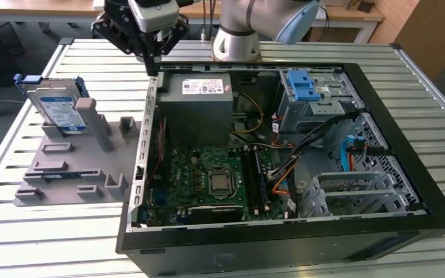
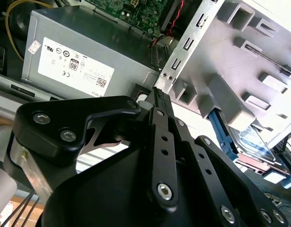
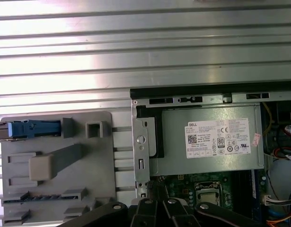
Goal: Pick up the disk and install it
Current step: 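Reach for the disk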
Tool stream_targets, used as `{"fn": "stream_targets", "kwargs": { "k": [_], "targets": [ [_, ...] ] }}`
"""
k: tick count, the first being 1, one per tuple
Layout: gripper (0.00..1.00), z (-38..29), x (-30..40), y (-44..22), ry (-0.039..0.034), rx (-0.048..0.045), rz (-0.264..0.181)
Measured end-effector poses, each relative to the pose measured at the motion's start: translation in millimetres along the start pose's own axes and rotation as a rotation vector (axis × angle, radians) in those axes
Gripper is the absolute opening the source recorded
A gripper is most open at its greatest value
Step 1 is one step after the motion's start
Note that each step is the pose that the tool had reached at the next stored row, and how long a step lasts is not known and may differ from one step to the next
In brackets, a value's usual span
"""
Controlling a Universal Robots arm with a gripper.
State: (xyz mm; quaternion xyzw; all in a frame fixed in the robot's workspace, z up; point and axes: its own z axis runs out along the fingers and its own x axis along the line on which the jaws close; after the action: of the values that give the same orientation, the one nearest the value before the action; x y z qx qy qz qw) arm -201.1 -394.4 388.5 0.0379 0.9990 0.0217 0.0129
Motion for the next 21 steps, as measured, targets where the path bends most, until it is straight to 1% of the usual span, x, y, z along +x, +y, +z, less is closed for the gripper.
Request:
{"fn": "stream_targets", "kwargs": {
  "k": [21],
  "targets": [
    [0.11,1.8,10.1,0.7,0.0021,0.0002,0.000]
  ]
}}
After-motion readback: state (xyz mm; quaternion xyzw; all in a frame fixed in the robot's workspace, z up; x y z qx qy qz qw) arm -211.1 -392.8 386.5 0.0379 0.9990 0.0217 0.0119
